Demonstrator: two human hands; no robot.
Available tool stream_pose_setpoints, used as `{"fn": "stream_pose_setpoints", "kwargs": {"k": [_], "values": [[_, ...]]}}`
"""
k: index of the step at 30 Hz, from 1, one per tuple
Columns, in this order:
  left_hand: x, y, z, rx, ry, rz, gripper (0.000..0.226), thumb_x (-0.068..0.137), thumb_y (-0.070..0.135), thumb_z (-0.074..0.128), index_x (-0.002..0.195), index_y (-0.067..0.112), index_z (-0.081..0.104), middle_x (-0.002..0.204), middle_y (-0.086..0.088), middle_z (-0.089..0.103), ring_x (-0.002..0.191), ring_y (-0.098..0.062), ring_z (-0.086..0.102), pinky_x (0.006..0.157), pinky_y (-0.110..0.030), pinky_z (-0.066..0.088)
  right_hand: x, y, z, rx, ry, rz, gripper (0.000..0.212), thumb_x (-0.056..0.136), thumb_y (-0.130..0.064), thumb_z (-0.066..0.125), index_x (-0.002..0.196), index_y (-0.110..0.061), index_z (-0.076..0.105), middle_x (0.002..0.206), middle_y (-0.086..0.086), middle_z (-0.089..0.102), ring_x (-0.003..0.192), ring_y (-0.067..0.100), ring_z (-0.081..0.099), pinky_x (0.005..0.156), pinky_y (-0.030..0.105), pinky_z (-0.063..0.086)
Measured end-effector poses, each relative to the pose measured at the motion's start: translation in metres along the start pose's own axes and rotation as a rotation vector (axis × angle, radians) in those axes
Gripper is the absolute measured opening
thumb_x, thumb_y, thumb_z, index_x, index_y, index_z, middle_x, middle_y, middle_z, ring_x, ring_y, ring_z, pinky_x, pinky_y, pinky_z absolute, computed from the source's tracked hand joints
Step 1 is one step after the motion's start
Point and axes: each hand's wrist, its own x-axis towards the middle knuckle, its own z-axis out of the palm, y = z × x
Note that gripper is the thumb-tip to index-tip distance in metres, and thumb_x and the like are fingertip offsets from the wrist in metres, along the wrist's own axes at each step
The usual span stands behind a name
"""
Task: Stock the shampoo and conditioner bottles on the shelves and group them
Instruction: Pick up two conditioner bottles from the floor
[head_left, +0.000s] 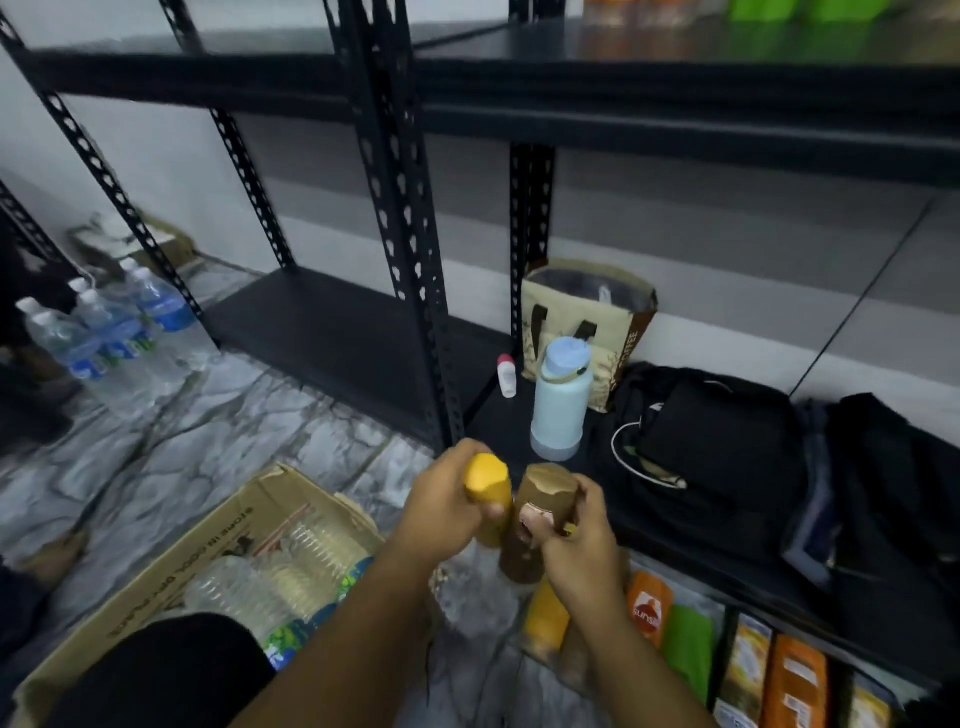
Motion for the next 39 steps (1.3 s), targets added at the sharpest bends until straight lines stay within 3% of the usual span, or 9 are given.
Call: {"fn": "stream_pose_setpoints", "kwargs": {"k": [5, 9, 12, 18, 22, 27, 33, 36, 39], "values": [[-0.024, 0.091, -0.036, -0.342, 0.113, 0.083, 0.06, 0.078, 0.014, 0.083, 0.121, 0.037, 0.048, 0.105, 0.0, 0.065, 0.094, -0.027, 0.067, 0.082, -0.051, 0.059, -0.013, -0.101, -0.042, 0.129, 0.067, -0.136, 0.043, 0.087, -0.025, 0.078, 0.122, -0.039, 0.056, 0.11, -0.015, 0.071, 0.097, -0.003, 0.067, 0.093, 0.039, 0.057], [-0.032, 0.165, -0.073, -0.455, 0.144, 0.231, 0.054, 0.087, 0.004, 0.079, 0.123, 0.031, 0.05, 0.111, 0.007, 0.071, 0.103, -0.015, 0.069, 0.085, -0.034, 0.058, -0.025, -0.201, -0.086, 0.129, 0.069, -0.321, 0.046, 0.087, -0.032, 0.078, 0.125, -0.044, 0.054, 0.109, -0.023, 0.069, 0.099, -0.012, 0.063, 0.085, 0.023, 0.053], [-0.03, 0.223, -0.103, -0.545, 0.164, 0.338, 0.051, 0.09, 0.011, 0.078, 0.128, 0.034, 0.053, 0.118, 0.008, 0.071, 0.11, -0.014, 0.068, 0.088, -0.034, 0.058, -0.031, -0.273, -0.113, 0.154, 0.037, -0.445, 0.042, 0.089, -0.031, 0.076, 0.121, -0.043, 0.054, 0.103, -0.028, 0.069, 0.095, -0.012, 0.065, 0.074, 0.014, 0.053], [0.0, 0.337, -0.16, -0.856, 0.229, 0.476, 0.054, 0.079, 0.017, 0.074, 0.131, 0.017, 0.058, 0.118, -0.007, 0.073, 0.102, -0.024, 0.07, 0.086, -0.043, 0.058, -0.005, -0.399, -0.142, 0.244, 0.026, -0.538, 0.04, 0.087, -0.042, 0.076, 0.121, -0.042, 0.055, 0.11, -0.014, 0.073, 0.1, 0.01, 0.072, 0.088, 0.045, 0.059], [0.04, 0.399, -0.193, -0.835, 0.255, 0.553, 0.042, 0.093, 0.014, 0.07, 0.133, 0.022, 0.057, 0.118, -0.002, 0.074, 0.103, -0.023, 0.073, 0.083, -0.043, 0.06, 0.017, -0.468, -0.156, 0.224, 0.033, -0.593, 0.041, 0.093, -0.045, 0.068, 0.127, -0.044, 0.046, 0.11, -0.012, 0.07, 0.095, 0.012, 0.073, 0.083, 0.044, 0.062], [0.096, 0.441, -0.203, -0.772, 0.288, 0.538, 0.029, 0.101, 0.018, 0.064, 0.125, 0.034, 0.058, 0.112, 0.001, 0.075, 0.099, -0.022, 0.075, 0.078, -0.043, 0.063, 0.05, -0.5, -0.158, 0.179, 0.074, -0.612, 0.038, 0.095, -0.044, 0.066, 0.125, -0.045, 0.043, 0.106, -0.008, 0.069, 0.089, 0.014, 0.074, 0.077, 0.042, 0.064], [0.139, 0.451, -0.184, -0.602, 0.304, 0.5, 0.032, 0.101, 0.029, 0.062, 0.118, 0.054, 0.051, 0.117, 0.014, 0.065, 0.107, -0.016, 0.067, 0.093, -0.051, 0.058, 0.094, -0.497, -0.154, 0.176, 0.168, -0.578, 0.043, 0.092, -0.05, 0.068, 0.123, -0.051, 0.038, 0.115, -0.006, 0.068, 0.098, 0.017, 0.071, 0.082, 0.044, 0.062], [0.15, 0.448, -0.178, -0.564, 0.301, 0.5, 0.038, 0.103, 0.033, 0.059, 0.134, 0.049, 0.045, 0.119, 0.016, 0.063, 0.107, -0.013, 0.067, 0.094, -0.051, 0.058, 0.109, -0.49, -0.155, 0.156, 0.182, -0.56, 0.045, 0.091, -0.051, 0.068, 0.123, -0.052, 0.037, 0.116, -0.005, 0.068, 0.097, 0.017, 0.071, 0.081, 0.046, 0.063], [0.158, 0.442, -0.175, -0.468, 0.261, 0.529, 0.053, 0.104, 0.044, 0.053, 0.151, 0.049, 0.028, 0.124, 0.018, 0.057, 0.112, -0.011, 0.063, 0.097, -0.05, 0.056, 0.118, -0.481, -0.167, 0.06, 0.135, -0.552, 0.052, 0.089, -0.054, 0.068, 0.127, -0.056, 0.032, 0.116, -0.014, 0.065, 0.099, 0.011, 0.068, 0.084, 0.041, 0.061]]}}
